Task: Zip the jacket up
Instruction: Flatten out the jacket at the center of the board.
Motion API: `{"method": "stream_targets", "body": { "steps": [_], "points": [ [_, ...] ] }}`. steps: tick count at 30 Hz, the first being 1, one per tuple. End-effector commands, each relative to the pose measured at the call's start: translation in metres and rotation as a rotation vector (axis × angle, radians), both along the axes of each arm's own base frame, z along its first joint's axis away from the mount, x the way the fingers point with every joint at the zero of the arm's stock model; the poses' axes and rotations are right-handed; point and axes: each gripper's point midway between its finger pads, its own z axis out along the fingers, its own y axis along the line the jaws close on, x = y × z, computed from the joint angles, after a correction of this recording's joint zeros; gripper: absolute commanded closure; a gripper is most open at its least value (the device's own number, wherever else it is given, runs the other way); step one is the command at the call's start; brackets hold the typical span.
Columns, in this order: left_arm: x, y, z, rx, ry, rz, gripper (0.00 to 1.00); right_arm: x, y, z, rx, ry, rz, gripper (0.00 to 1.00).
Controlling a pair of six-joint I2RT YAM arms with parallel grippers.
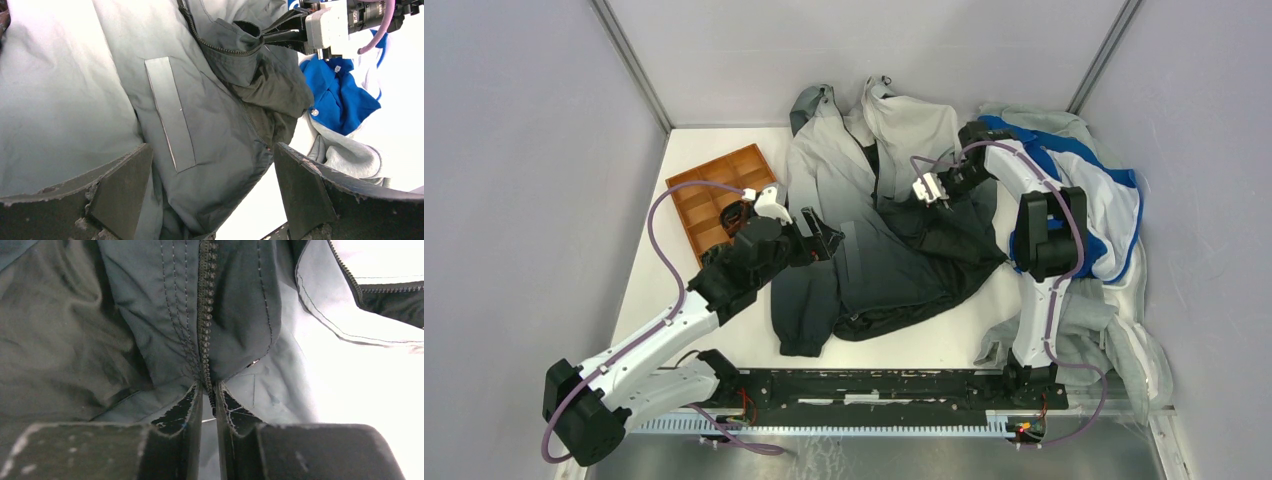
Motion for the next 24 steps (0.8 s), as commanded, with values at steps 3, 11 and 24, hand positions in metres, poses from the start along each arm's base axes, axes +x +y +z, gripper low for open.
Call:
{"method": "stream_targets", "body": {
  "steps": [3, 11, 24],
  "points": [
    [0.002, 0.003, 0.013, -0.03, -0.032, 0.018, 0.04, -0.005, -0.006, 0.033, -0.05, -0.034, -0.008, 0.9],
    [0.0, 0.007, 0.012, -0.037, -0.043, 0.028, 0.04, -0.09, -0.002, 0.066, -0.109, 0.047, -0.019, 1.0],
    [0.001, 0.005, 0.014, -0.02, -0.053, 0.003, 0.04, -0.285, 0.081, 0.063, -0.037, 0.527, -0.015, 0.35]
  ]
}}
